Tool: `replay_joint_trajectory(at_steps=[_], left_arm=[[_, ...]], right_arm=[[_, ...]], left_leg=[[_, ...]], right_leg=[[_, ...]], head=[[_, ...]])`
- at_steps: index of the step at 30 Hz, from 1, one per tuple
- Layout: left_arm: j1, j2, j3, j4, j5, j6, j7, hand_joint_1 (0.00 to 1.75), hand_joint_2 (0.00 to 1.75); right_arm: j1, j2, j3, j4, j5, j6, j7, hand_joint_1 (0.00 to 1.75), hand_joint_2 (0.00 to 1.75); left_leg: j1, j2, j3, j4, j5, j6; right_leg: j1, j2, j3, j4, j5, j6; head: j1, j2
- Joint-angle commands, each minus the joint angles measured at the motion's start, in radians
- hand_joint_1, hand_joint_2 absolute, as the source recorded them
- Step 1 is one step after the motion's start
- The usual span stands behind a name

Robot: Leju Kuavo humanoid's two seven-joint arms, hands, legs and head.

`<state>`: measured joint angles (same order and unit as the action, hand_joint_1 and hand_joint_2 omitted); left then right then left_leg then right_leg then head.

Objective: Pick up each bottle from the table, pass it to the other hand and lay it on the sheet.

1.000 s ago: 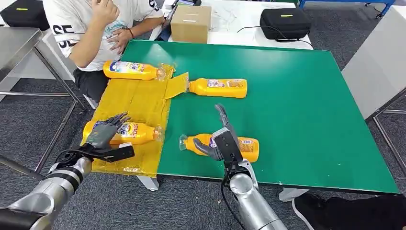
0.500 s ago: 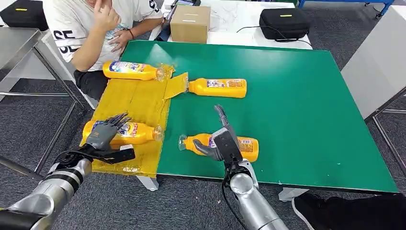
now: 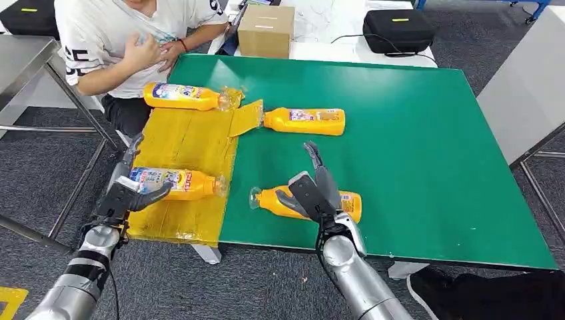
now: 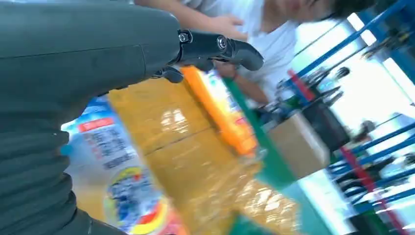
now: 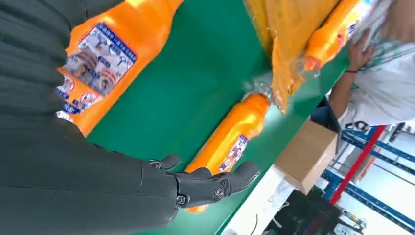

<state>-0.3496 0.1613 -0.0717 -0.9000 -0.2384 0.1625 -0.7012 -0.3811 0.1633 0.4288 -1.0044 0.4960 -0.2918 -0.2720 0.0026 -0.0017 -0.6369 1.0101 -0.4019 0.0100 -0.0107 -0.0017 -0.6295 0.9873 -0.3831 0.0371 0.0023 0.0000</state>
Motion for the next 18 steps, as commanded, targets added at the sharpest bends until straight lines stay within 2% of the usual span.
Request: replay_joint_trajectory(at_steps=[1, 4, 10, 11, 13, 18], left_arm=[[-0.035, -0.071, 0.111, -0.062, 0.014, -0.044, 0.003, 0.00, 1.75], [-0.035, -0.090, 0.144, -0.050, 0.043, -0.100, 0.003, 0.00, 1.75], [-0.035, -0.090, 0.144, -0.050, 0.043, -0.100, 0.003, 0.00, 1.75], [-0.041, -0.177, 0.193, 0.000, 0.008, -0.143, 0.003, 0.00, 1.75], [-0.041, -0.224, 0.201, -0.002, 0.037, -0.185, 0.038, 0.00, 1.75], [-0.041, -0.230, 0.196, -0.005, 0.033, -0.182, 0.045, 0.00, 1.75]], right_arm=[[-0.030, -0.060, 0.033, 0.033, 0.060, 0.022, 0.039, 0.00, 1.75], [-0.034, -0.081, 0.051, 0.040, 0.116, 0.041, 0.085, 0.00, 1.75], [-0.034, -0.081, 0.051, 0.040, 0.116, 0.041, 0.085, 0.00, 1.75], [-0.016, -0.112, 0.054, 0.030, 0.189, 0.076, 0.150, 0.00, 1.75], [0.006, -0.128, 0.056, 0.021, 0.220, 0.086, 0.184, 0.00, 1.75], [0.019, -0.132, 0.055, 0.013, 0.224, 0.086, 0.183, 0.00, 1.75]], left_leg=[[0.001, -0.002, 0.003, 0.000, -0.002, 0.000], [0.001, -0.002, 0.003, 0.000, -0.001, 0.000], [0.000, -0.001, 0.003, 0.000, -0.001, 0.000], [0.000, -0.002, 0.003, -0.001, -0.001, 0.000], [0.000, -0.004, 0.003, -0.001, -0.001, 0.000], [-0.001, -0.003, 0.004, 0.000, -0.002, 0.000]], right_leg=[[0.001, -0.002, 0.004, 0.000, -0.002, -0.001], [0.001, -0.002, 0.004, 0.000, -0.002, -0.001], [0.001, -0.001, 0.003, -0.001, -0.001, -0.001], [0.000, -0.002, 0.004, -0.001, -0.002, -0.001], [0.000, -0.004, 0.004, -0.001, -0.002, 0.000], [0.000, -0.003, 0.005, -0.001, -0.003, -0.001]], head=[[0.000, 0.000], [0.000, 0.000], [0.000, 0.000], [0.000, 0.000], [0.000, 0.000], [0.000, 0.000]])
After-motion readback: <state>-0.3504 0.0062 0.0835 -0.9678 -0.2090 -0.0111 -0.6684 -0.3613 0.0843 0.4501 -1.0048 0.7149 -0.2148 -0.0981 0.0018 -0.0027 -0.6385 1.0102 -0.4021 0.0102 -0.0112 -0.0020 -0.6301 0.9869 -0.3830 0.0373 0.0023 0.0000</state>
